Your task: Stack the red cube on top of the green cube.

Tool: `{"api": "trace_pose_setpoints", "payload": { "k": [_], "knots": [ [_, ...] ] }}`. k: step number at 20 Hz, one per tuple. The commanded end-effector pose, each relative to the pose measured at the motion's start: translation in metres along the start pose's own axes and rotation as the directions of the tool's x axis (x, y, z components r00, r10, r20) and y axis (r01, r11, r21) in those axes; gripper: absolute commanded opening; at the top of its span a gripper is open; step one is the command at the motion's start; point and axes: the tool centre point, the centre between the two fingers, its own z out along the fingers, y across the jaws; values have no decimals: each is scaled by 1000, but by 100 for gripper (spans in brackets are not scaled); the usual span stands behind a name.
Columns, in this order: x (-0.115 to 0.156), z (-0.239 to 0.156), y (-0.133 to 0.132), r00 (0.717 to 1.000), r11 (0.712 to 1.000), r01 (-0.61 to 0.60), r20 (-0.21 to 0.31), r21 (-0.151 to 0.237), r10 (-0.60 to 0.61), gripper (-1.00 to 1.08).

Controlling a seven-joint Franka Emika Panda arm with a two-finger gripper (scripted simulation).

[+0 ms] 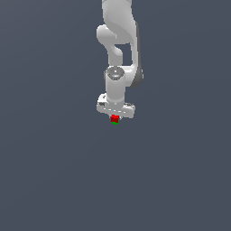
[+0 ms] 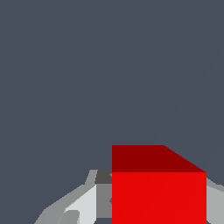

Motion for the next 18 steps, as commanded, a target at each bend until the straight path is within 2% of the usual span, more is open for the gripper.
{"api": "trace_pose_setpoints", "payload": {
  "k": [1, 8, 9, 18],
  "knots": [
    [-9, 4, 2, 1000, 1000, 0, -1, 0, 0, -100],
    [-18, 9, 4, 1000, 1000, 0, -1, 0, 0, -100],
    [-18, 9, 4, 1000, 1000, 0, -1, 0, 0, 100],
    [-18, 9, 4, 1000, 1000, 0, -1, 0, 0, 100]
  ]
}}
